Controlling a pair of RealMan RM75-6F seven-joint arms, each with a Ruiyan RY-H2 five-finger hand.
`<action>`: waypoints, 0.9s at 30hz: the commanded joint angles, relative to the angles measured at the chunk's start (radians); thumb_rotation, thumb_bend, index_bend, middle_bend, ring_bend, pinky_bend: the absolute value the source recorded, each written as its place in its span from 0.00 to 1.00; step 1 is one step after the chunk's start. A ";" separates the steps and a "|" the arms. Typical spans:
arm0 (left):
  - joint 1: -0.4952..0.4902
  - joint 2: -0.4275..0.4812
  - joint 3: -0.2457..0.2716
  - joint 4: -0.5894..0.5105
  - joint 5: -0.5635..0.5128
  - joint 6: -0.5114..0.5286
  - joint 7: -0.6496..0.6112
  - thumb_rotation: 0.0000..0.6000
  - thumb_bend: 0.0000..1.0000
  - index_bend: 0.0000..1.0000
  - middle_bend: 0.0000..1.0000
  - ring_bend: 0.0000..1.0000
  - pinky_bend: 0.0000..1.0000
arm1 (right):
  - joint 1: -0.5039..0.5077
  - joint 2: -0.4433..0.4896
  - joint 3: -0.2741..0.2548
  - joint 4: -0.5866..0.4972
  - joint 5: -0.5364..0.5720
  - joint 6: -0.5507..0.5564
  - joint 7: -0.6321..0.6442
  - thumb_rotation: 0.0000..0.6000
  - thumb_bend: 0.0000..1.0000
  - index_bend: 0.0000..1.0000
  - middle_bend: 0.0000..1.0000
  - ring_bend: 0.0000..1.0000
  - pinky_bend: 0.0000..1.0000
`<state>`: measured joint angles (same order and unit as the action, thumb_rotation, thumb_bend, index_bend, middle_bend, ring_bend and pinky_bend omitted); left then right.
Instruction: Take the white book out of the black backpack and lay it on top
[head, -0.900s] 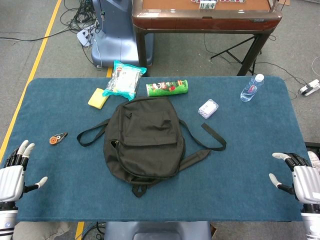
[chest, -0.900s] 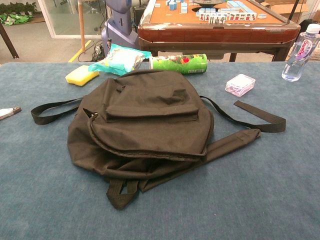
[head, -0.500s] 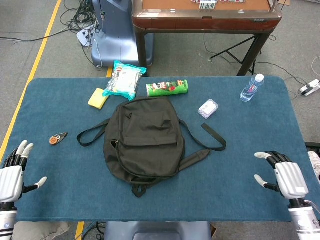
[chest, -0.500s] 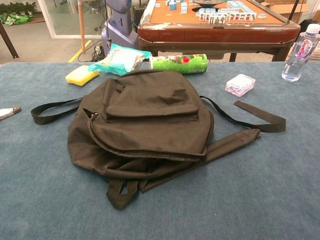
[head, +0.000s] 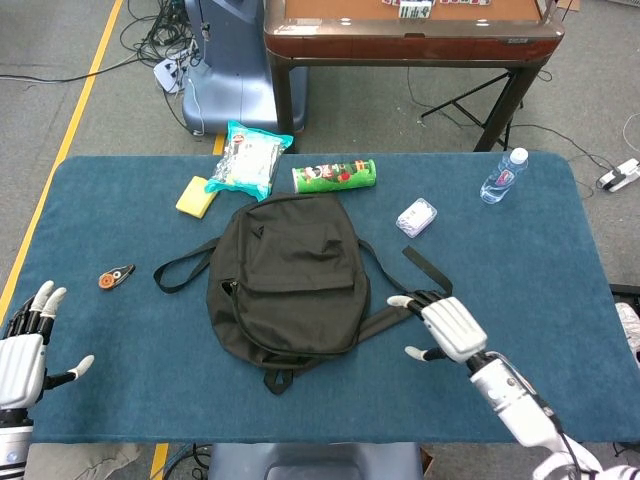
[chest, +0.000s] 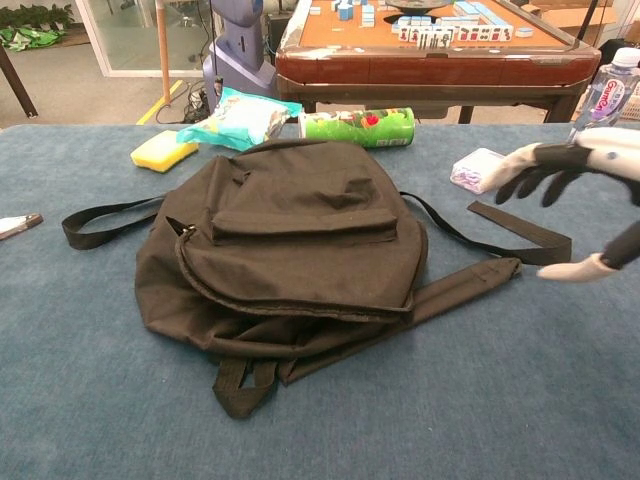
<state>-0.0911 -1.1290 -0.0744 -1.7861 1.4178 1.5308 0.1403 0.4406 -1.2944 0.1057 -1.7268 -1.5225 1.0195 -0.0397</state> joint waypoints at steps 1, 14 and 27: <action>0.000 0.002 -0.001 -0.003 -0.002 -0.003 0.003 1.00 0.11 0.00 0.00 0.00 0.09 | 0.079 -0.091 0.033 0.026 0.065 -0.088 -0.069 1.00 0.10 0.20 0.24 0.20 0.28; -0.001 0.008 -0.001 -0.018 -0.007 -0.021 0.001 1.00 0.11 0.00 0.00 0.00 0.09 | 0.190 -0.322 0.048 0.110 0.157 -0.128 -0.211 1.00 0.04 0.11 0.17 0.12 0.28; -0.005 0.006 0.002 -0.020 -0.010 -0.042 -0.013 1.00 0.11 0.00 0.00 0.00 0.09 | 0.242 -0.413 0.062 0.163 0.238 -0.134 -0.285 1.00 0.20 0.11 0.17 0.12 0.28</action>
<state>-0.0964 -1.1227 -0.0725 -1.8059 1.4079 1.4891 0.1269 0.6814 -1.7062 0.1669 -1.5647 -1.2852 0.8851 -0.3244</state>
